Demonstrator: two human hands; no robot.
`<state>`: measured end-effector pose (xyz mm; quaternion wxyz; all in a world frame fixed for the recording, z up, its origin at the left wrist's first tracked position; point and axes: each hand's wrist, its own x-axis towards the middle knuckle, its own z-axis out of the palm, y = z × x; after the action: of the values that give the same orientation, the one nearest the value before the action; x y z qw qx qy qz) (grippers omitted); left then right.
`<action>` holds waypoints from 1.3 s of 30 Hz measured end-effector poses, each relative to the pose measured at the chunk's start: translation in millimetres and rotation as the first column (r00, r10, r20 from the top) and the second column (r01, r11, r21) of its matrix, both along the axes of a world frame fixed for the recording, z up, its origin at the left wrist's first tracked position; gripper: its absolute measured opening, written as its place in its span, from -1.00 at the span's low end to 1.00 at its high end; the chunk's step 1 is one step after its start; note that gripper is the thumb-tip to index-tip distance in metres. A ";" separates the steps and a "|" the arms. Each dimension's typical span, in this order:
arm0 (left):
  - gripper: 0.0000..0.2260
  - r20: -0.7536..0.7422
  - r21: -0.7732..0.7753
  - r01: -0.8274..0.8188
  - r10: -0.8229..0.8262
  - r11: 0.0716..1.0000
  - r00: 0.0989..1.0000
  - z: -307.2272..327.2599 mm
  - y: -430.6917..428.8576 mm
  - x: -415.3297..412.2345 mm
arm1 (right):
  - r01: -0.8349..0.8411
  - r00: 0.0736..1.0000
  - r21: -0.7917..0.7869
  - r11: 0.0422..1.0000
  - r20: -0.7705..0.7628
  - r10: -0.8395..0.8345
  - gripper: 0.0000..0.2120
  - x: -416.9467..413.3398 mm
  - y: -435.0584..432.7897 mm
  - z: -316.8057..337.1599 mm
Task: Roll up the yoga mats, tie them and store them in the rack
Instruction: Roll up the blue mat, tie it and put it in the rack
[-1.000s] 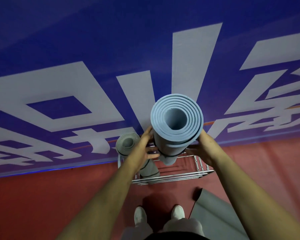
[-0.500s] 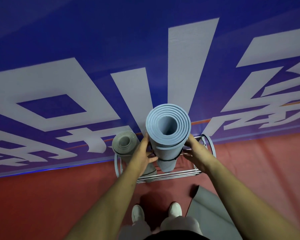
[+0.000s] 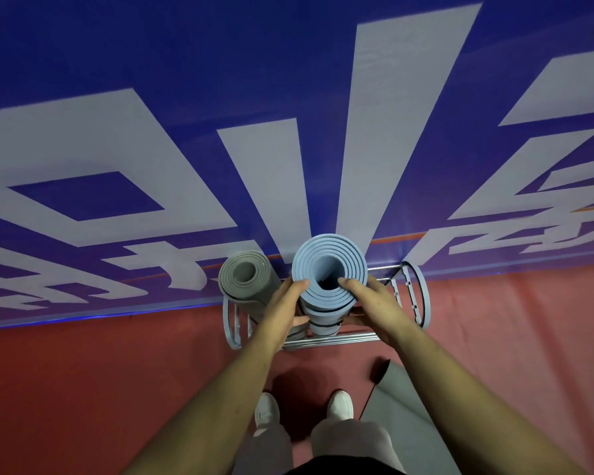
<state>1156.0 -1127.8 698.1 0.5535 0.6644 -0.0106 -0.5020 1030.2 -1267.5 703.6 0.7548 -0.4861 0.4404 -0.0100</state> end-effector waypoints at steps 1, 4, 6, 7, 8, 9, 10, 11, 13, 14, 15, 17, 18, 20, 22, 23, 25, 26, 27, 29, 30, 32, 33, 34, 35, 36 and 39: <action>-0.66 0.004 0.005 -0.005 0.005 1.000 1.000 -4.9 1.0 1.3 | 0.007 1.000 -0.027 1.000 -0.025 -0.007 -0.61 4.2 1.1 -4.8; -0.76 0.036 0.025 -0.051 0.050 0.998 0.998 -16.0 -1.3 7.2 | 0.010 0.998 -0.071 0.997 -0.063 -0.014 -0.74 16.5 2.7 -19.7; -0.77 0.084 0.074 -0.073 0.066 0.995 0.994 -24.5 -3.9 13.3 | 0.005 0.996 -0.108 0.994 -0.090 -0.015 -0.72 21.7 2.0 -32.3; -0.75 0.102 0.104 -0.058 0.048 0.993 0.994 -31.3 -4.4 16.7 | 0.002 0.992 -0.137 0.991 -0.123 -0.019 -0.68 23.9 2.0 -40.1; -0.71 0.121 0.131 -0.037 0.021 0.991 0.992 -39.6 -4.4 19.4 | -0.003 0.986 -0.167 0.986 -0.164 -0.025 -0.64 26.3 2.2 -48.0; -0.66 0.148 0.164 -0.008 -0.017 0.986 0.989 -46.7 -4.4 21.1 | -0.017 0.978 -0.194 0.981 -0.208 -0.024 -0.59 28.9 2.5 -56.6; -0.63 0.177 0.198 0.010 -0.046 0.980 0.983 -56.9 -3.1 22.8 | -0.044 0.968 -0.217 0.975 -0.250 -0.012 -0.57 31.3 3.2 -66.2; -0.62 0.206 0.229 0.020 -0.069 0.973 0.976 -67.0 -1.9 24.9 | -0.079 0.959 -0.232 0.970 -0.284 0.010 -0.56 33.4 3.7 -75.4; -0.63 0.253 0.278 0.034 -0.107 0.960 0.962 -85.7 -1.3 27.4 | -0.133 0.949 -0.234 0.963 -0.310 0.056 -0.55 35.6 4.9 -95.7; -0.64 0.264 0.298 0.039 -0.122 0.954 0.957 -93.9 -1.4 28.0 | -0.149 0.948 -0.226 0.963 -0.309 0.074 -0.52 36.2 5.2 -106.0; -0.64 0.279 0.320 0.044 -0.139 0.947 0.950 -102.6 -1.6 29.4 | -0.160 0.948 -0.210 0.964 -0.306 0.091 -0.48 36.6 4.7 -115.8; -0.65 0.318 0.359 0.040 -0.163 0.932 0.934 -115.1 -1.8 31.5 | -0.179 0.944 -0.187 0.966 -0.308 0.115 -0.43 36.1 4.4 -135.8; -0.66 0.329 0.382 0.028 -0.164 0.924 0.930 -125.8 -0.6 34.0 | -0.192 0.944 -0.192 0.963 -0.303 0.128 -0.45 36.7 6.1 -143.2; -0.68 0.353 0.435 0.009 -0.180 0.901 0.918 -139.2 -3.7 38.5 | -0.220 0.941 -0.235 0.947 -0.306 0.143 -0.56 38.2 8.3 -155.5; -0.72 0.385 0.479 0.004 -0.215 0.878 0.897 -134.5 -10.5 39.0 | -0.240 0.937 -0.250 0.938 -0.313 0.156 -0.63 39.8 10.5 -162.1; -0.73 0.387 0.503 0.008 -0.234 0.864 0.892 -131.9 -12.2 39.3 | -0.242 0.938 -0.251 0.937 -0.308 0.159 -0.64 40.8 12.0 -166.4; -0.76 0.407 0.532 0.015 -0.271 0.847 0.873 -130.6 -14.6 39.6 | -0.234 0.942 -0.251 0.939 -0.299 0.155 -0.67 42.7 13.9 -171.0; -0.76 0.418 0.537 0.016 -0.283 0.843 0.863 -133.4 -14.9 40.2 | -0.231 0.942 -0.244 0.942 -0.299 0.154 -0.68 44.2 14.6 -174.9; -0.76 0.426 0.551 0.018 -0.299 0.835 0.854 -136.6 -15.4 39.5 | -0.224 0.943 -0.241 0.944 -0.298 0.148 -0.69 46.2 15.0 -178.4; -0.74 0.436 0.586 0.020 -0.336 0.810 0.835 -145.7 -15.3 37.8 | -0.213 0.944 -0.229 0.950 -0.300 0.139 -0.72 51.8 15.8 -190.2; -0.71 0.437 0.591 0.013 -0.333 0.807 0.835 -150.8 -14.4 36.5 | -0.210 0.943 -0.233 0.950 -0.305 0.134 -0.74 55.0 16.3 -194.3; -0.64 0.427 0.575 0.016 -0.316 0.818 0.847 -162.7 -12.0 33.6 | -0.210 0.940 -0.232 0.950 -0.314 0.131 -0.75 60.5 17.7 -201.7; -0.61 0.420 0.563 0.022 -0.309 0.826 0.853 -169.0 -10.9 32.0 | -0.203 0.942 -0.230 0.952 -0.313 0.125 -0.74 62.2 17.9 -208.3; -0.60 0.416 0.550 0.029 -0.304 0.835 0.857 -174.9 -9.8 30.7 | -0.199 0.942 -0.226 0.954 -0.313 0.122 -0.73 63.6 17.7 -214.1; -0.59 0.407 0.544 0.036 -0.301 0.838 0.863 -180.9 -8.6 29.5 | -0.193 0.943 -0.218 0.957 -0.310 0.120 -0.73 64.0 17.8 -219.8; -0.57 0.395 0.544 0.045 -0.303 0.838 0.867 -187.7 -7.3 28.6 | -0.184 0.944 -0.205 0.961 -0.310 0.115 -0.74 64.2 18.1 -226.9; -0.47 0.328 0.545 0.075 -0.294 0.835 0.898 -205.3 -8.4 26.1 | -0.135 0.951 -0.142 0.981 -0.296 0.088 -0.79 65.0 17.4 -243.5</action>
<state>1182.1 -1136.2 492.8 0.2871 0.8724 -0.0526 -0.3921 1095.3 -1250.1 460.2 0.6402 -0.5657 0.5153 0.0683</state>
